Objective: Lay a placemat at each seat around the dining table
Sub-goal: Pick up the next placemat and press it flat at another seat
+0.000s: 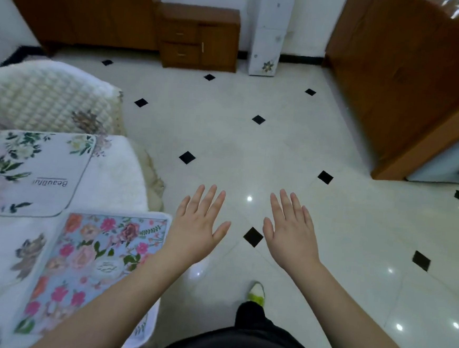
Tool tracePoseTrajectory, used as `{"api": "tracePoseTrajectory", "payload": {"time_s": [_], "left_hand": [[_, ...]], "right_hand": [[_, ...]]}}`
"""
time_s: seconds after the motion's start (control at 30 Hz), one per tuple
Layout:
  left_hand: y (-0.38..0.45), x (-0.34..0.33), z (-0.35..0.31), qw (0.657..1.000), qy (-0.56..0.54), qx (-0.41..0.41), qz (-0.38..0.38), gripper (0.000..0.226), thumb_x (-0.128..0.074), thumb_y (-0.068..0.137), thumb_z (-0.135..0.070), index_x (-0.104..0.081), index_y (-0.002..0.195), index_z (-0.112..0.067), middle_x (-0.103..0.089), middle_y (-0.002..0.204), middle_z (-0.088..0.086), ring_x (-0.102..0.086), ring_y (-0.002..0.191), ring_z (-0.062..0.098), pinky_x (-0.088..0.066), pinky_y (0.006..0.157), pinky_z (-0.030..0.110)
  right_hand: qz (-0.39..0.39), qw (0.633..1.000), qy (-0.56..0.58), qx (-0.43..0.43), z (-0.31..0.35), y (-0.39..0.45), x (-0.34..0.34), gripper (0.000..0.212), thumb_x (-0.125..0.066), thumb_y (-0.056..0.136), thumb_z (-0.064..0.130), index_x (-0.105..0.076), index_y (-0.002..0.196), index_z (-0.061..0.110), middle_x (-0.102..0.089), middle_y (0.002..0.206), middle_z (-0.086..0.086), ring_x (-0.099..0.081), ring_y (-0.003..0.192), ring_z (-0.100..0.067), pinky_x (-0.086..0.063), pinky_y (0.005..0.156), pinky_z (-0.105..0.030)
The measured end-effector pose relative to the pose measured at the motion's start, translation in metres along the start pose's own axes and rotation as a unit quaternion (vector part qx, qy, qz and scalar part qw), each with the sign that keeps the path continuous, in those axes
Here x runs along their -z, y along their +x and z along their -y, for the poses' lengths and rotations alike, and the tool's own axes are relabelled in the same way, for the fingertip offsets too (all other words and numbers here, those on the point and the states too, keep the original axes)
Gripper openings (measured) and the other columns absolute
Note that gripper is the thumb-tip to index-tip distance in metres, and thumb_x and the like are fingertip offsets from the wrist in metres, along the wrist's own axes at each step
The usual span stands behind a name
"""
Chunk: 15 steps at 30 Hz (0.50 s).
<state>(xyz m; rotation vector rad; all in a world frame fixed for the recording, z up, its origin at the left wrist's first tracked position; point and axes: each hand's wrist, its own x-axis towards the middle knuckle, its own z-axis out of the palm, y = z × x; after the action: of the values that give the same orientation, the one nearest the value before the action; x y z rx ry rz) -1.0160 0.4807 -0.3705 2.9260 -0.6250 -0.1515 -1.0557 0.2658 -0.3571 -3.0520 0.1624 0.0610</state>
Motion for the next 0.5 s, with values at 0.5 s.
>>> {"api": "tracePoseTrajectory", "payload": {"time_s": [0.5], "left_hand": [[0.063,0.006,0.025,0.965,-0.020,0.263,0.004,0.081,0.001,0.087,-0.065,-0.003,0.159,-0.028,0.002,0.166,-0.004,-0.001,0.154,0.020,0.001,0.121,0.037]], "right_hand": [[0.071,0.971,0.020,0.228,0.018,0.174,-0.018,0.067,-0.016,0.094,0.043,-0.038,0.150,0.013,-0.033,0.158,-0.007,-0.028,0.147,-0.027,-0.019,0.118,-0.042]]}}
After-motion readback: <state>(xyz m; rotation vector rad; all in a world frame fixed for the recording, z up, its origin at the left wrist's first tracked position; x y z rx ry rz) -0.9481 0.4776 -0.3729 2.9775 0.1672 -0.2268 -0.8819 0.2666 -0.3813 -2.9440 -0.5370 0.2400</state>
